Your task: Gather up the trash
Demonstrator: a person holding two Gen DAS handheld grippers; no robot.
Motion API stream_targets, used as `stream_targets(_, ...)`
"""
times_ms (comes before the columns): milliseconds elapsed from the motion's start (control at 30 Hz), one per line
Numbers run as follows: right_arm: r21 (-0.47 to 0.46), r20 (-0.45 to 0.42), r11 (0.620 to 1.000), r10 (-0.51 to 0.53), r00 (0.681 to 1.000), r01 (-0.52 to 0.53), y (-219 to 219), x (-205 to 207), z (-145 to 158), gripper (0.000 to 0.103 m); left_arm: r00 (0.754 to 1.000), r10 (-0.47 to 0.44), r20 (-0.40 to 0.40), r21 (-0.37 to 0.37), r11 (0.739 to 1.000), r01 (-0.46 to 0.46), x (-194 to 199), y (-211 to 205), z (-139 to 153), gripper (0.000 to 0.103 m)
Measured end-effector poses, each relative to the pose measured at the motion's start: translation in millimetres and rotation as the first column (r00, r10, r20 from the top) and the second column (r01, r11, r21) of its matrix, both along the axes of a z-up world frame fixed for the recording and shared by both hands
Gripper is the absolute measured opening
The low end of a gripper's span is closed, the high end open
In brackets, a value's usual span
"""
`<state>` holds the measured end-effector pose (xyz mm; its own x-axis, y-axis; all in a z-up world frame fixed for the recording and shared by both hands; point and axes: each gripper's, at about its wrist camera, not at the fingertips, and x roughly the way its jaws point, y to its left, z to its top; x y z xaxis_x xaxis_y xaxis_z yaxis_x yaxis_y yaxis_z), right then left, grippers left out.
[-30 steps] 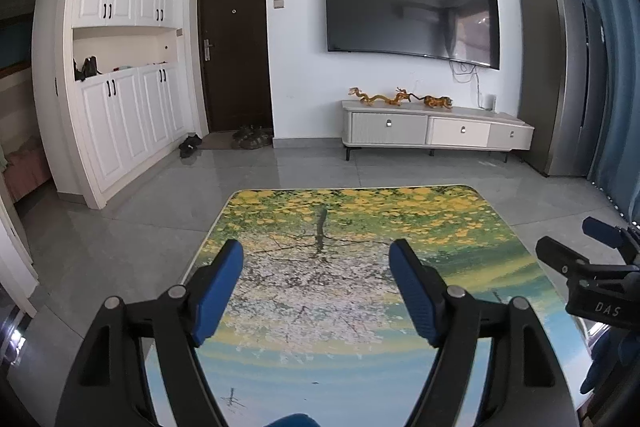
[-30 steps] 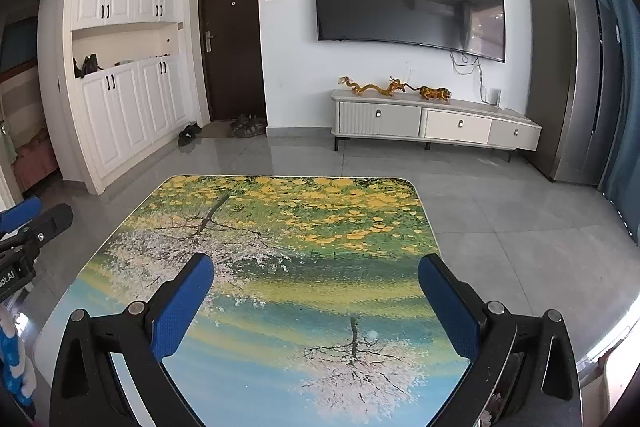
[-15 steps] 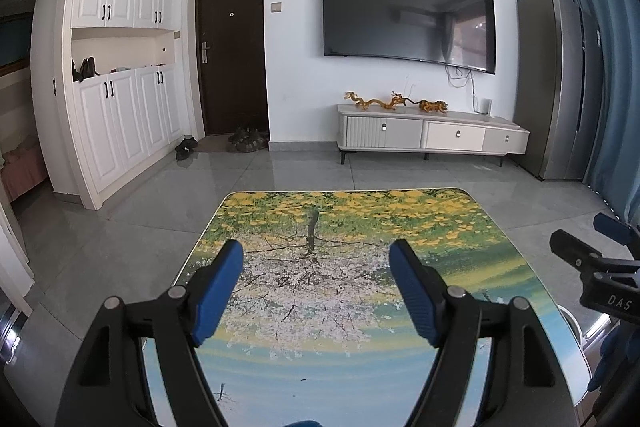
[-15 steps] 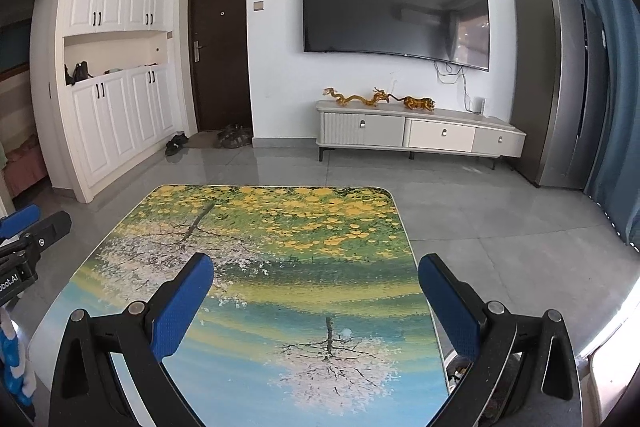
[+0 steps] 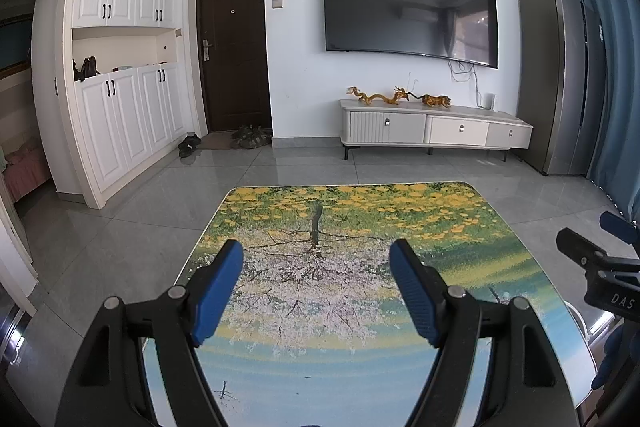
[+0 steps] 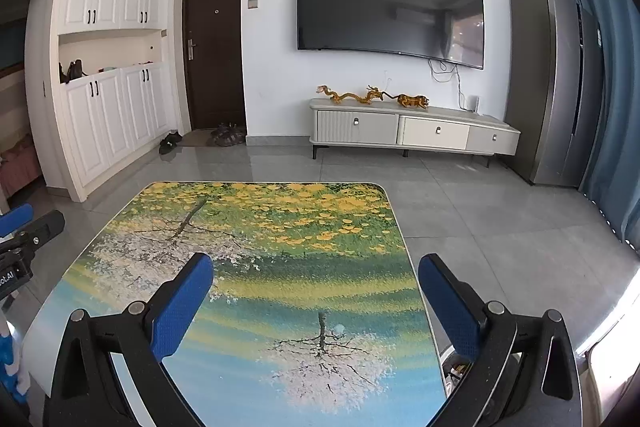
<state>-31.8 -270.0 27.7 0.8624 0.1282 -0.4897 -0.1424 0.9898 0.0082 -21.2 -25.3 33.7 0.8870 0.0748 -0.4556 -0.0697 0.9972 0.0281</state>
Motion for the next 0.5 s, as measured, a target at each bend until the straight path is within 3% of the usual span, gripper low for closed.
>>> stream_targets(500,0.009,-0.037,0.998,-0.058,0.998,0.059,-30.6,-9.3,-16.0,0.103,0.998,-0.057,-0.014,0.008,0.998,0.057,4.4,-19.4,-7.8,0.074)
